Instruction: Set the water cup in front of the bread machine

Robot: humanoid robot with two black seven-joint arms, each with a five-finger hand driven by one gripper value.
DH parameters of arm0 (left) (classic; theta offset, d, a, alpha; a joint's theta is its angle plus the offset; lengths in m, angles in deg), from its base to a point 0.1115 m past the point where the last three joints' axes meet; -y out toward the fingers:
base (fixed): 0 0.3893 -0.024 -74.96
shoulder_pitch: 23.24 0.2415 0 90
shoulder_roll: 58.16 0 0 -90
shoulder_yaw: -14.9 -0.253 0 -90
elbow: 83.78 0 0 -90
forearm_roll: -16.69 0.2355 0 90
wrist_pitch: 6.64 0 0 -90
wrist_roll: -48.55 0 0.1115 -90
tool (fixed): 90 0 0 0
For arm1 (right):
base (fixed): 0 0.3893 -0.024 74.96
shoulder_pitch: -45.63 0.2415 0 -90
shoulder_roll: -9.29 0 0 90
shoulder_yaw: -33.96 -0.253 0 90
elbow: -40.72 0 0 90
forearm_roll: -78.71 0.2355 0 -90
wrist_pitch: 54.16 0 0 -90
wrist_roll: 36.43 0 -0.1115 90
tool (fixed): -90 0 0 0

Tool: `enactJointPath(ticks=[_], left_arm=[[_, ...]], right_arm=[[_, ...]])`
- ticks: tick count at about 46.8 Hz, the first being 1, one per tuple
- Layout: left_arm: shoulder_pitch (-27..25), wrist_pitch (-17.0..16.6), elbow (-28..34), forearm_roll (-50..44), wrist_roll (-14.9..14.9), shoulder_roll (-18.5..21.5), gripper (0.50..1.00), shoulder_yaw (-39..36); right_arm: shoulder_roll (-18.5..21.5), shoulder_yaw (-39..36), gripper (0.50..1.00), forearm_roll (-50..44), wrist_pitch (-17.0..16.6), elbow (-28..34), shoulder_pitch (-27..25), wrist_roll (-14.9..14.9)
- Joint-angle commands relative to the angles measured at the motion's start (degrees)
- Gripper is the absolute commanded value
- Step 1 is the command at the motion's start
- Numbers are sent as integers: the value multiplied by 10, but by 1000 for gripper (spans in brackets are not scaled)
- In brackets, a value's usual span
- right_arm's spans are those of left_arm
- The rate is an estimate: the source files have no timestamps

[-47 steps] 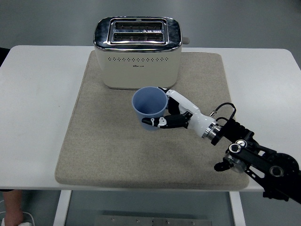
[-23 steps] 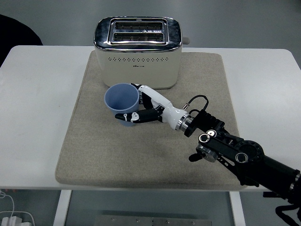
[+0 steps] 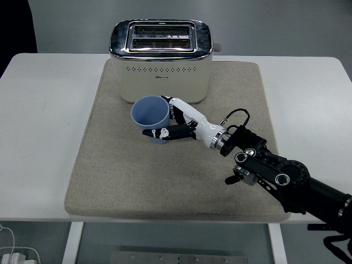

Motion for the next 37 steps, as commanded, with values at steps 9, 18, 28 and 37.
enactJointPath(ticks=[9, 18, 28, 37], left_arm=[[0, 0, 0, 0, 0, 0, 1000, 0], [0, 0, 0, 0, 0, 0, 1000, 0], [0, 0, 0, 0, 0, 0, 1000, 0], [0, 0, 0, 0, 0, 0, 1000, 0]], right_arm=[[0, -4, 907, 5, 0, 0, -5, -4], [0, -7, 926, 6, -2, -1, -11, -4], [0, -10, 926, 9, -4, -4, -15, -4], [0, -11, 926, 10, -4, -6, -15, -4]])
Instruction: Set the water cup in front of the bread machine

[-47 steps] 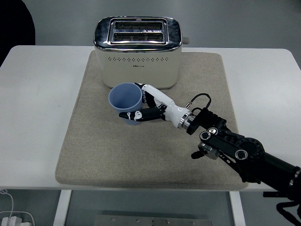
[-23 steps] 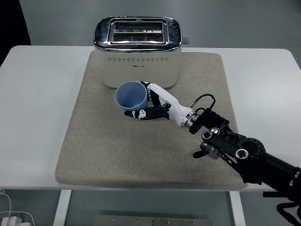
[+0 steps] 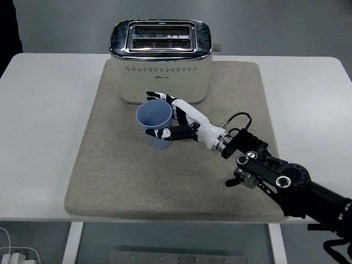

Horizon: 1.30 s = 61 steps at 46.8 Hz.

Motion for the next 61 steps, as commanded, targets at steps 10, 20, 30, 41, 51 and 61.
enactJointPath(ticks=[10, 20, 30, 41, 51, 61], left_arm=[[0, 0, 0, 0, 0, 0, 1000, 0], [0, 0, 0, 0, 0, 0, 1000, 0], [0, 0, 0, 0, 0, 0, 1000, 0], [0, 0, 0, 0, 0, 0, 1000, 0], [0, 0, 0, 0, 0, 0, 1000, 0], [0, 0, 0, 0, 0, 0, 1000, 0]], right_arm=[[0, -2, 926, 1, 0, 0, 3, -2], [-7, -6, 926, 1, -6, -2, 3, -3], [-27, -6, 926, 13, -6, -26, 0, -3], [-55, -11, 926, 13, -6, -62, -9, -3], [-62, -11, 926, 13, -6, -68, -15, -4], [-70, -11, 926, 13, -6, -77, -19, -4]])
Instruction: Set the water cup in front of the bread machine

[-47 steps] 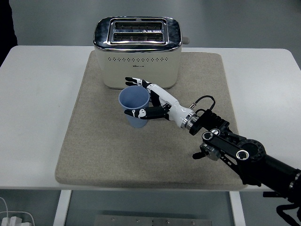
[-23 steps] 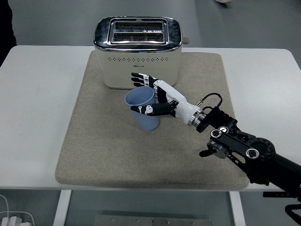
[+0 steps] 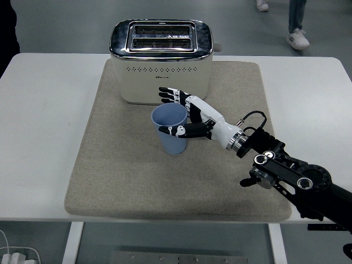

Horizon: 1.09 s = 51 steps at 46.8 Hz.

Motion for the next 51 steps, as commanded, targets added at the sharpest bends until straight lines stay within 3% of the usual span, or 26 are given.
enactJointPath(ticks=[1, 51], left_arm=[[0, 0, 0, 0, 0, 0, 1000, 0], [0, 0, 0, 0, 0, 0, 1000, 0]], right_arm=[[-4, 0, 926, 0, 1, -6, -1, 0], [-78, -22, 926, 0, 1, -80, -42, -1]])
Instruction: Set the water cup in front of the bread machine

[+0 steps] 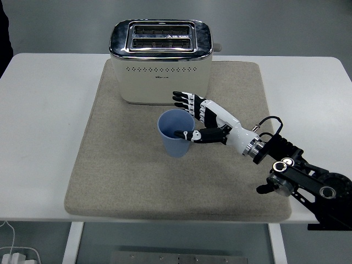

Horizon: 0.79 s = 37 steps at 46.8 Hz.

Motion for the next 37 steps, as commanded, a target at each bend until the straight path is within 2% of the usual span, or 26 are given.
enactJointPath(ticks=[1, 19, 37], left_arm=[[0, 0, 0, 0, 0, 0, 1000, 0], [0, 0, 0, 0, 0, 0, 1000, 0], [0, 0, 0, 0, 0, 0, 1000, 0]], right_arm=[[-5, -8, 926, 0, 0, -6, -5, 0], [-38, -16, 926, 0, -1, -30, -17, -3], [-93, -22, 926, 13, -14, -44, -22, -17]])
